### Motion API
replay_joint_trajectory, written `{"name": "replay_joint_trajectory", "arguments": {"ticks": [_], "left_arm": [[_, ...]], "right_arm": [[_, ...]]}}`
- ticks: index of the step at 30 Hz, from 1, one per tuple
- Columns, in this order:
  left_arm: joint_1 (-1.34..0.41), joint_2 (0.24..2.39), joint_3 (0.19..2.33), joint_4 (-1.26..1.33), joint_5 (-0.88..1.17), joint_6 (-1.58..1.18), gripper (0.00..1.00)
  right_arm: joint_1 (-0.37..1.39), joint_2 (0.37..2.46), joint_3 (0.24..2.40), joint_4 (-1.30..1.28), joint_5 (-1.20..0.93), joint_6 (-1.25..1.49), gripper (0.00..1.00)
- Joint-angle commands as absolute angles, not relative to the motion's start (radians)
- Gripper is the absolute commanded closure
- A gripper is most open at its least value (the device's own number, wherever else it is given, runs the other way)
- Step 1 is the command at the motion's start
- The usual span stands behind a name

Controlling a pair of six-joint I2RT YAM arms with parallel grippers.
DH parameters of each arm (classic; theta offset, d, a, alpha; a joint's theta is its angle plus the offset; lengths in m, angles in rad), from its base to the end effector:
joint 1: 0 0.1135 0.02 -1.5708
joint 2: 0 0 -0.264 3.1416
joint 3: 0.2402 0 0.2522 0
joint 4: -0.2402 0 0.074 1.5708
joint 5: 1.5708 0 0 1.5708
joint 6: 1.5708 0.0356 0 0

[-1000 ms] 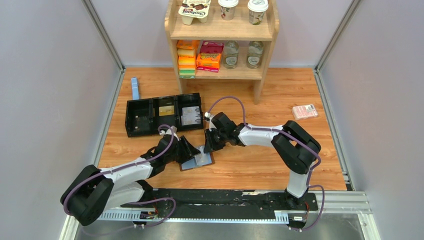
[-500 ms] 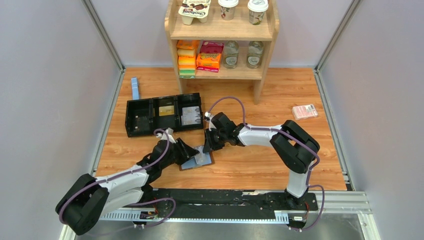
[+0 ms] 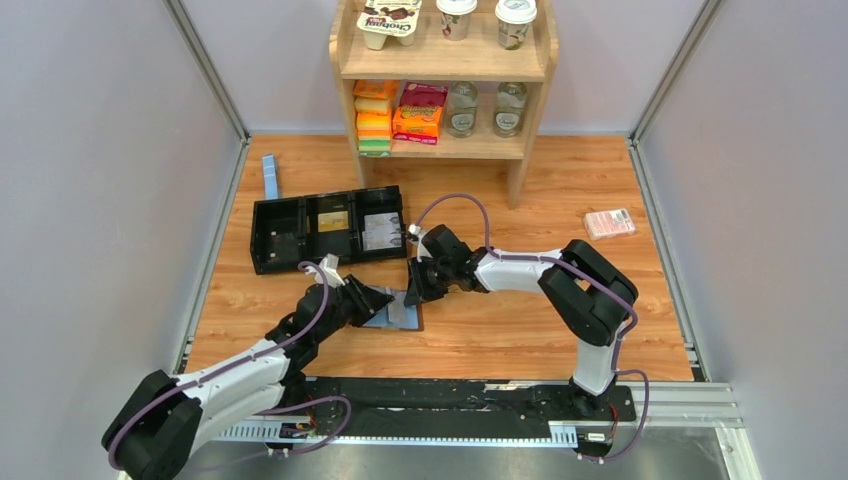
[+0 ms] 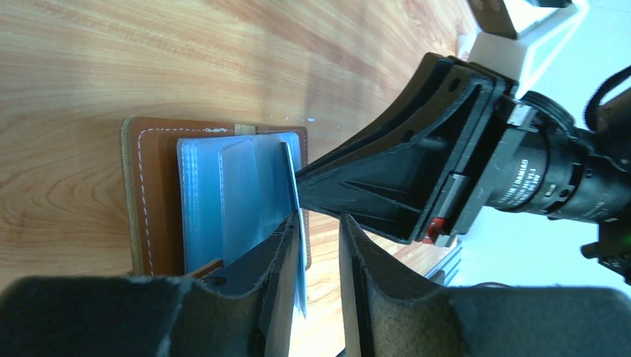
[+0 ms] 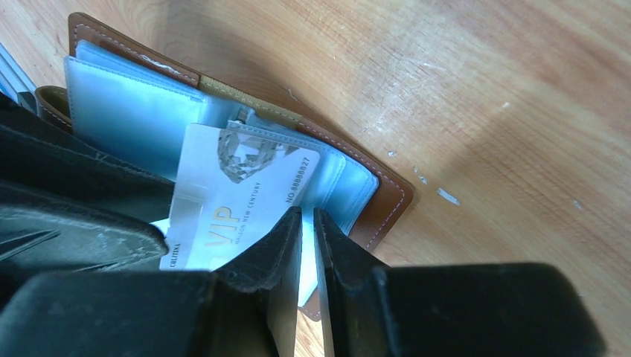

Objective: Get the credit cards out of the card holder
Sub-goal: Remove the credit card from the card holder.

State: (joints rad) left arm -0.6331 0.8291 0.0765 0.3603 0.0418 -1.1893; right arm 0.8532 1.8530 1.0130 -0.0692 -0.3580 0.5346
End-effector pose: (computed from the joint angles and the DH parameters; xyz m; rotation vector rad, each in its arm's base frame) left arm 0.1303 -0.0975 0.1426 -0.5685 2.1021 -1.1781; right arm 0.2324 0.2852 0.1400 -0.5921 2.6312 0.9656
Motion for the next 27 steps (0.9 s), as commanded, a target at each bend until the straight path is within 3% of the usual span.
{"name": "replay_joint_trajectory", "arguments": {"ticks": [1, 3, 8, 9, 12, 20, 27], "left_arm": [[-0.635, 0.88, 0.084, 0.466, 0.067, -1.192, 0.68], [-0.635, 0.911, 0.09, 0.482, 0.08, -1.19, 0.71], [-0.635, 0.922, 0.1, 0.465, 0.077, -1.18, 0.99], [-0.635, 0.917, 0.1, 0.445, 0.068, -1.178, 1.0], [-0.635, 0.859, 0.101, 0.39, 0.043, -1.161, 1.0], [-0.632, 0.602, 0.199, -0.131, -0.081, -1.005, 1.0], [-0.63, 0.477, 0.288, -0.403, -0.185, -0.893, 1.0]], "right_arm": [[0.859, 1.905, 1.011, -0.115, -0.341, 0.529, 0.8], [0.858, 1.908, 1.011, -0.115, -0.341, 0.529, 0.8], [0.859, 1.91, 1.005, -0.115, -0.336, 0.529, 0.81], [0.859, 1.91, 1.003, -0.115, -0.334, 0.529, 0.81], [0.859, 1.908, 1.0, -0.115, -0.33, 0.525, 0.81], [0.848, 1.902, 0.996, -0.129, -0.31, 0.509, 0.81], [0.848, 1.881, 1.014, -0.152, -0.298, 0.495, 0.81]]}}
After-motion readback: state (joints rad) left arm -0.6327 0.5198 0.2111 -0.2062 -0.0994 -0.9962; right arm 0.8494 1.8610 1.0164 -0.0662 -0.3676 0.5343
